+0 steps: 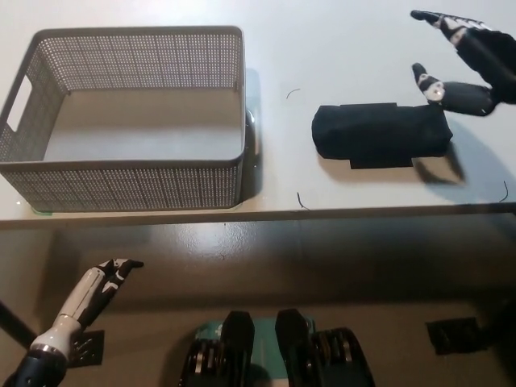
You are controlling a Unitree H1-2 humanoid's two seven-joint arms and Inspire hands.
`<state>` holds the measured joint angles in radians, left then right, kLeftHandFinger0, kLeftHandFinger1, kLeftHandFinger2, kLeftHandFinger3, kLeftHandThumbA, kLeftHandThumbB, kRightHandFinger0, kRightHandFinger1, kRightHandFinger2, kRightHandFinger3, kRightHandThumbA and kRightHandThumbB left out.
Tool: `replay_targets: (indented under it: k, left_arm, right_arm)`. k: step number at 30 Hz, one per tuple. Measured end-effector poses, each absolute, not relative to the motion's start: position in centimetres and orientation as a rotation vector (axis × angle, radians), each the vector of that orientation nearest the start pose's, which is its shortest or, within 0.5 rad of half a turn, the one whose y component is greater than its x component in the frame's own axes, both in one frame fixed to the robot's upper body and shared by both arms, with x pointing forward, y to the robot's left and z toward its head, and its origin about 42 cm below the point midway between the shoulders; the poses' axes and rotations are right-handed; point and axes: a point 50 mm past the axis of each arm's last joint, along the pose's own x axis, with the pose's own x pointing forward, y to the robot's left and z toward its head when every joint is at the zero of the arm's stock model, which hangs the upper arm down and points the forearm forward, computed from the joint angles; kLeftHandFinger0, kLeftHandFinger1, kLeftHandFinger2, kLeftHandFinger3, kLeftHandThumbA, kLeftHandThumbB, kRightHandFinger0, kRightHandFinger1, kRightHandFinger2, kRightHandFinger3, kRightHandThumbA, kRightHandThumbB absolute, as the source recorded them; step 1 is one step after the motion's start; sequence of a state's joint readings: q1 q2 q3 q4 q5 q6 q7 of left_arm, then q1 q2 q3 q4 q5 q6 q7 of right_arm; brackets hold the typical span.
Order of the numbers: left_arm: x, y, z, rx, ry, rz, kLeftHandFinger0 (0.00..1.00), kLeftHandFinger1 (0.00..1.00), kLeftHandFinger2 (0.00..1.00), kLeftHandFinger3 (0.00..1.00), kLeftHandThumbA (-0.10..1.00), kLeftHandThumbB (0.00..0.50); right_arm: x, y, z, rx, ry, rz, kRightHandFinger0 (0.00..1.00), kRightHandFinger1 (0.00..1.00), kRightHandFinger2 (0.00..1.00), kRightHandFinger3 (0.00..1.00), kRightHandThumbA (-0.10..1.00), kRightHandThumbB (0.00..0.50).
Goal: Use the right hand to pick up the pencil case on the right hand side and put it into a grey container on the left side
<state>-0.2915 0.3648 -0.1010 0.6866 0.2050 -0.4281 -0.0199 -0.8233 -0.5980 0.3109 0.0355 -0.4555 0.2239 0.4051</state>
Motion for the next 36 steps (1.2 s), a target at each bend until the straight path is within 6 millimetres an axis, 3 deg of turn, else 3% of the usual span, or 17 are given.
replay_targets:
  k: [5,7,11,13,29,33,36]
  left_arm:
    - [35.7,33.3,5.1,0.578,-0.004,-0.176,0.85,0.87,0.81,0.71,1.00,0.500]
    - [35.7,33.3,5.1,0.578,-0.004,-0.177,0.85,0.88,0.81,0.72,1.00,0.500]
    - [35.7,33.3,5.1,0.580,-0.006,-0.179,0.85,0.87,0.81,0.72,1.00,0.500]
    - [35.7,33.2,5.1,0.581,-0.006,-0.181,0.85,0.87,0.81,0.72,1.00,0.500]
    - [36.0,32.9,5.4,0.586,-0.019,-0.194,0.85,0.87,0.79,0.72,1.00,0.500]
    - [36.1,32.8,5.5,0.588,-0.022,-0.199,0.86,0.88,0.80,0.73,1.00,0.500]
    - [36.1,32.7,5.5,0.590,-0.022,-0.203,0.87,0.88,0.80,0.72,1.00,0.500]
  right_arm:
    - [49.1,-24.3,37.8,-1.274,-0.240,0.351,1.00,1.00,1.00,1.00,0.52,0.500]
    - [50.3,-23.8,37.7,-1.291,-0.198,0.366,1.00,1.00,1.00,1.00,0.70,0.500]
    - [52.3,-23.2,37.9,-1.287,-0.137,0.380,1.00,1.00,1.00,1.00,0.95,0.500]
    - [52.9,-22.9,38.0,-1.280,-0.125,0.385,1.00,1.00,1.00,1.00,1.00,0.500]
    - [54.9,-22.9,36.5,-1.276,-0.008,0.475,1.00,1.00,1.00,1.00,1.00,0.500]
    - [55.5,-22.2,36.0,-1.290,0.035,0.512,1.00,1.00,1.00,1.00,0.90,0.500]
    - [56.0,-21.6,35.2,-1.299,0.079,0.542,1.00,1.00,1.00,1.00,0.89,0.500]
